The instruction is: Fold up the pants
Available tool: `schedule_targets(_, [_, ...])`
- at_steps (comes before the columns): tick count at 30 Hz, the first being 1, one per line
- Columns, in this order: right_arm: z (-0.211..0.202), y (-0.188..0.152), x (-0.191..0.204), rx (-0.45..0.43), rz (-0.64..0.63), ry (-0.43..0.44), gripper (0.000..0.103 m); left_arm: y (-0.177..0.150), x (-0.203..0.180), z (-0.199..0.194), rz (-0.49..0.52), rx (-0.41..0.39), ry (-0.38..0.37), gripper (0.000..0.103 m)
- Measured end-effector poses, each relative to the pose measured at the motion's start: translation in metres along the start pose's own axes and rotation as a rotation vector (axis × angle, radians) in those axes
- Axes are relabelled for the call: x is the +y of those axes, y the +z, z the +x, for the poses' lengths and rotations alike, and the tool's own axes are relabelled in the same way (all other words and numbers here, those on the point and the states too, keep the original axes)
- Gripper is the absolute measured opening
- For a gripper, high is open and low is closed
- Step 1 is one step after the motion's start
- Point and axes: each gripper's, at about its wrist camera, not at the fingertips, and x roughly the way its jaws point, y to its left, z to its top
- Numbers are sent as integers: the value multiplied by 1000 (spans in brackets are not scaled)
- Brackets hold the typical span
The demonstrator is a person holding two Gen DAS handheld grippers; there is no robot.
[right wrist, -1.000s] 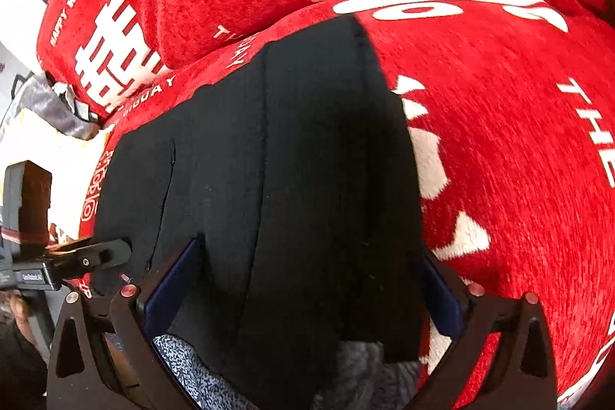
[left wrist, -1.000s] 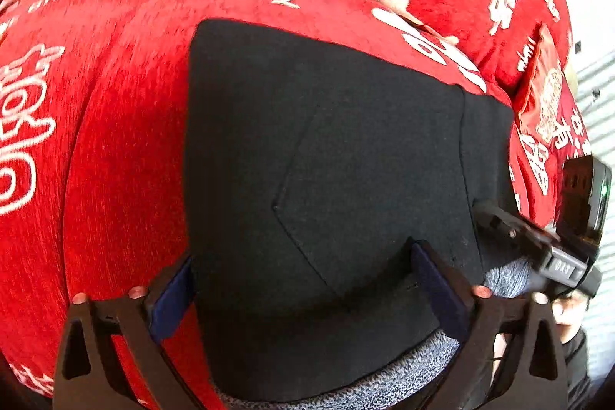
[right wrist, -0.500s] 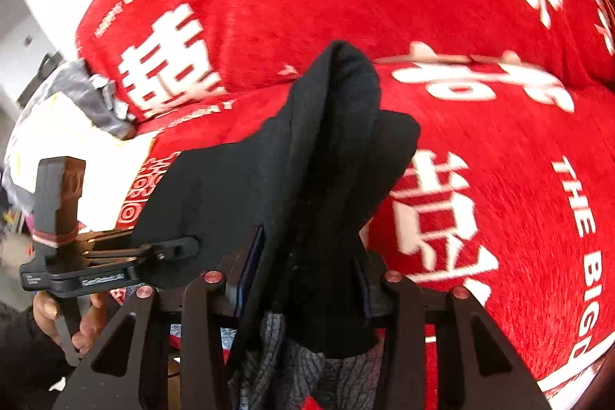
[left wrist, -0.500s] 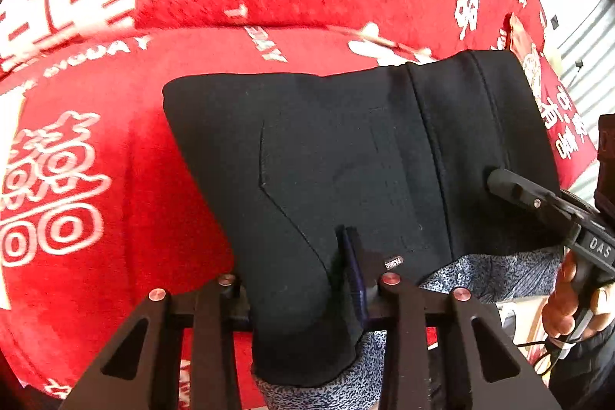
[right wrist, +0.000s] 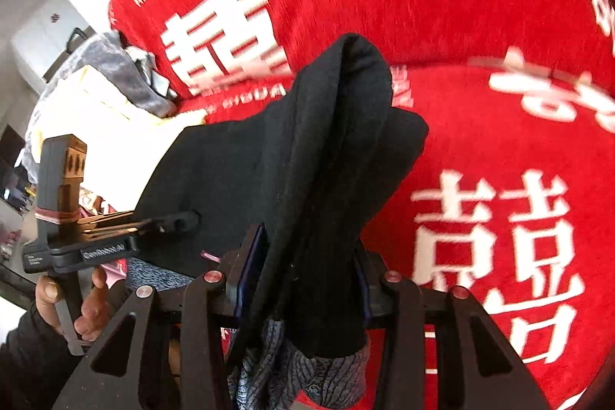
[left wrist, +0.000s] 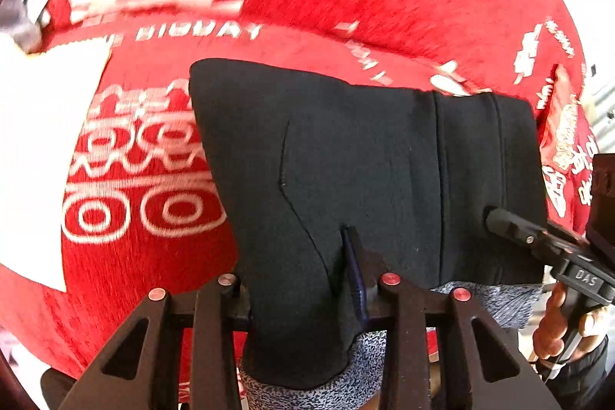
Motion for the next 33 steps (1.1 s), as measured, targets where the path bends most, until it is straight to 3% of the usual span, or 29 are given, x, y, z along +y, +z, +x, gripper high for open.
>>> schedule_targets(3, [22, -8, -18, 6, 47, -82, 51, -7, 14, 22, -29, 21, -1, 52])
schedule_targets(6, [25, -11, -38, 15, 151, -61, 66, -8, 21, 25, -53, 3, 19, 70])
schedule_targets(8, [22, -11, -44, 33, 185, -66, 74, -8, 25, 22, -72, -13, 45, 71])
schedule_targets(12, [-11, -10, -43, -28, 196, -154, 75, -17, 28, -3, -59, -73, 118, 71])
schedule_targets(14, [-33, -14, -23, -94, 131, -215, 77, -24, 24, -20, -50, -127, 154, 71])
schedule_targets(16, [-45, -21, 6, -133, 22, -246, 82, -34, 16, -30, -22, -152, 119, 71])
schedule_targets(22, [-23, -53, 70, -93, -259, -280, 82, -63, -18, -27, 88, -147, 87, 74])
schedule_targets(26, [3, -70, 69, -41, -312, -361, 81, -68, -15, -1, 55, -95, 100, 79])
schedule_targets(33, [13, -73, 52, 36, -277, -354, 84, -64, -13, -1, 57, -78, 75, 79])
